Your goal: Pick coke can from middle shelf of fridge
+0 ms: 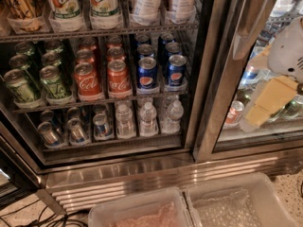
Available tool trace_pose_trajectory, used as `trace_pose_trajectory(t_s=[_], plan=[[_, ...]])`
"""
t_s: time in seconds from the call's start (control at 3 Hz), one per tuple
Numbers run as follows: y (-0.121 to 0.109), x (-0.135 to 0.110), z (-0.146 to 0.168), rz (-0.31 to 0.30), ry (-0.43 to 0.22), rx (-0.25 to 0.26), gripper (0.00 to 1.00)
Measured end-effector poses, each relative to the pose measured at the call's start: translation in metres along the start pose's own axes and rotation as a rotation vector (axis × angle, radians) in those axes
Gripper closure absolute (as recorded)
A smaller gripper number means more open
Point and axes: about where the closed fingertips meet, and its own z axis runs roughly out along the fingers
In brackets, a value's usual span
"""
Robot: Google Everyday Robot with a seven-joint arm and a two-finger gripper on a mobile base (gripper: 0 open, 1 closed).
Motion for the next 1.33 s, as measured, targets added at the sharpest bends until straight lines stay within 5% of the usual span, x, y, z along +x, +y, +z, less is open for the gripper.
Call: trace_pose_trajectory(t_s=[0.67, 1.33], plan=[[0.015, -0.037, 0.04, 0.114, -0.195, -0.188, 0.0], [0.035, -0.048, 0.047, 0.074, -0.214, -0.198, 0.0]])
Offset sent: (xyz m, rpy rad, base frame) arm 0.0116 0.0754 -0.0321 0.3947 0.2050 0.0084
